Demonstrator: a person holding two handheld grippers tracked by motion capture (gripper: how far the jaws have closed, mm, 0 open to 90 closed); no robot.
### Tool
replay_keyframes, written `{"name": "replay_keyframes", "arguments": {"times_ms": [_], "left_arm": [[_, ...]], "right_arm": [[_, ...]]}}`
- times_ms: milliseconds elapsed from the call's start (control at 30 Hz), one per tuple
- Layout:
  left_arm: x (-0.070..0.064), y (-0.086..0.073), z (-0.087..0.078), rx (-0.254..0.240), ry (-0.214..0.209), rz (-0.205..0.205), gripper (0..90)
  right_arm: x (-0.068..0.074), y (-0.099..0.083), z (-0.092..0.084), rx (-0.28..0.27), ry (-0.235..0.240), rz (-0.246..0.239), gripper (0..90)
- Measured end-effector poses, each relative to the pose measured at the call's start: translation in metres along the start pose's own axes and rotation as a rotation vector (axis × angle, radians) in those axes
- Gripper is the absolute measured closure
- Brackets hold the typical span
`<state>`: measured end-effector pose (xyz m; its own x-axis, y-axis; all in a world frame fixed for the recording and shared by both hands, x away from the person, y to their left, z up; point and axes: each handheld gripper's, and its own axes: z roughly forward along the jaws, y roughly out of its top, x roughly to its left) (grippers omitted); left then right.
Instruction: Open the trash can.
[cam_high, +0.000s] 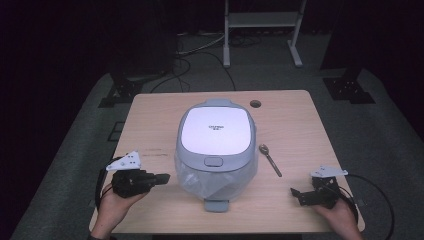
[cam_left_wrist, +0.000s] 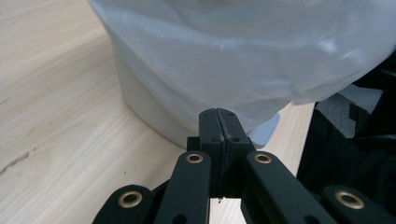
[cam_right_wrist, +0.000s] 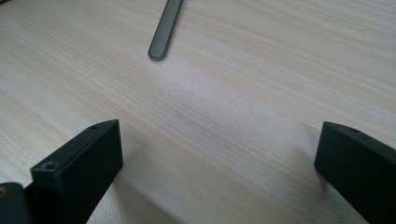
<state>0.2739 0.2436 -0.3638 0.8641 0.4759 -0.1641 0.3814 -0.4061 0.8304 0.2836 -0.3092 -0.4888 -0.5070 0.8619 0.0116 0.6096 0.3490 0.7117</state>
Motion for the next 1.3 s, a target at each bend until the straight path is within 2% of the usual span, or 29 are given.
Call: {"name": "replay_keyframes", "arguments": {"times_ms": [433,800,1300], "left_arm": [[-0.010,0.020,-0.014,-0.042,-0.034,0.033,89.9],[-0.014,0.039,-0.022,-0.071,-0.076,0.042,89.9],[-0.020,0.061,-0.032,-0.114,-0.086,0.049,87.9]], "right_arm": [[0.000,0.000,0.000,0.000,0.000,0.000,0.0],[0.000,0.000,0.000,0.000,-0.001,-0.001,0.0],[0.000,0.000,0.000,0.000,0.000,0.000,0.0]]}}
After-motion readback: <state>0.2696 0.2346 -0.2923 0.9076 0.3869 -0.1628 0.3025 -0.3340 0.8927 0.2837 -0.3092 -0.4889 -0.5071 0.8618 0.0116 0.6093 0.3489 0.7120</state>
